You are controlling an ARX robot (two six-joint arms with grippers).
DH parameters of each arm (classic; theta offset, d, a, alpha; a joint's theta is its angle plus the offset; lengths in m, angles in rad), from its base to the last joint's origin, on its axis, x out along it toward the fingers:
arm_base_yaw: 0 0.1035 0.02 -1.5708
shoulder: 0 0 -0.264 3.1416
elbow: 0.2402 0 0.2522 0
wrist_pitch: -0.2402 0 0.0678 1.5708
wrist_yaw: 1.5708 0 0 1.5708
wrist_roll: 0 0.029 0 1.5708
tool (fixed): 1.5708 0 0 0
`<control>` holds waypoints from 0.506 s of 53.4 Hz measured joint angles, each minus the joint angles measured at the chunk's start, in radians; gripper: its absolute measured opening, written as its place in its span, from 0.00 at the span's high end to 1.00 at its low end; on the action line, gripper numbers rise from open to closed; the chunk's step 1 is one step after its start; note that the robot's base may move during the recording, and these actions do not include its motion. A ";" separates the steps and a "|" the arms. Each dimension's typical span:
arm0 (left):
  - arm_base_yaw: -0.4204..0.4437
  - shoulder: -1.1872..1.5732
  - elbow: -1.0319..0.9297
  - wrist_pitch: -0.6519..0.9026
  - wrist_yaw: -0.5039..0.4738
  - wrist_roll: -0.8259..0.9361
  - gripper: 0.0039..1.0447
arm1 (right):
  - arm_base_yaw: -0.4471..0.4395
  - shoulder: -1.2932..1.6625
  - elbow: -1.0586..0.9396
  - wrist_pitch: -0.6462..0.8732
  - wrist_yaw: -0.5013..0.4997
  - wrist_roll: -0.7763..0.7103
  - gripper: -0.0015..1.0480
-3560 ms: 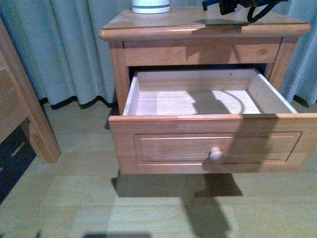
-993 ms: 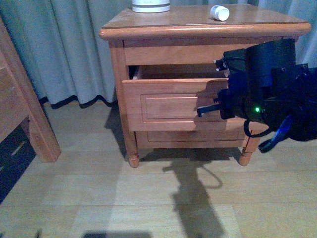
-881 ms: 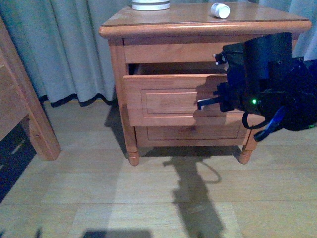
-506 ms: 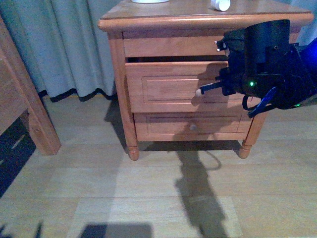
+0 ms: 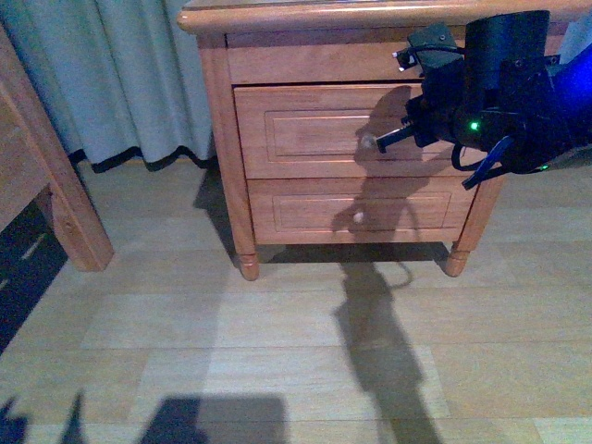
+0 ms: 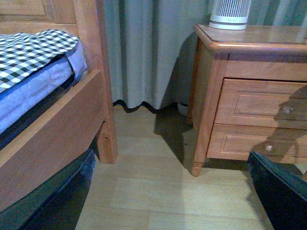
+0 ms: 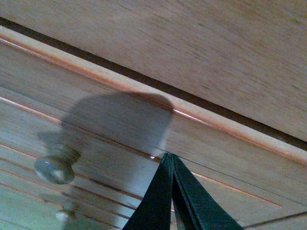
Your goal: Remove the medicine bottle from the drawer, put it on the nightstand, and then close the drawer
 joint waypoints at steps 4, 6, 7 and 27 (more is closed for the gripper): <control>0.000 0.000 0.000 0.000 0.000 0.000 0.06 | -0.004 0.008 0.012 -0.004 -0.006 -0.003 0.97; 0.000 0.000 0.000 0.000 0.000 0.000 0.06 | -0.005 0.008 0.014 -0.006 -0.011 -0.004 0.97; 0.000 0.000 0.000 0.000 0.000 0.000 0.06 | -0.006 0.008 0.014 -0.006 -0.011 -0.004 0.97; 0.000 0.000 0.000 0.000 0.000 0.000 0.06 | -0.036 -0.067 -0.111 -0.017 -0.005 0.136 0.97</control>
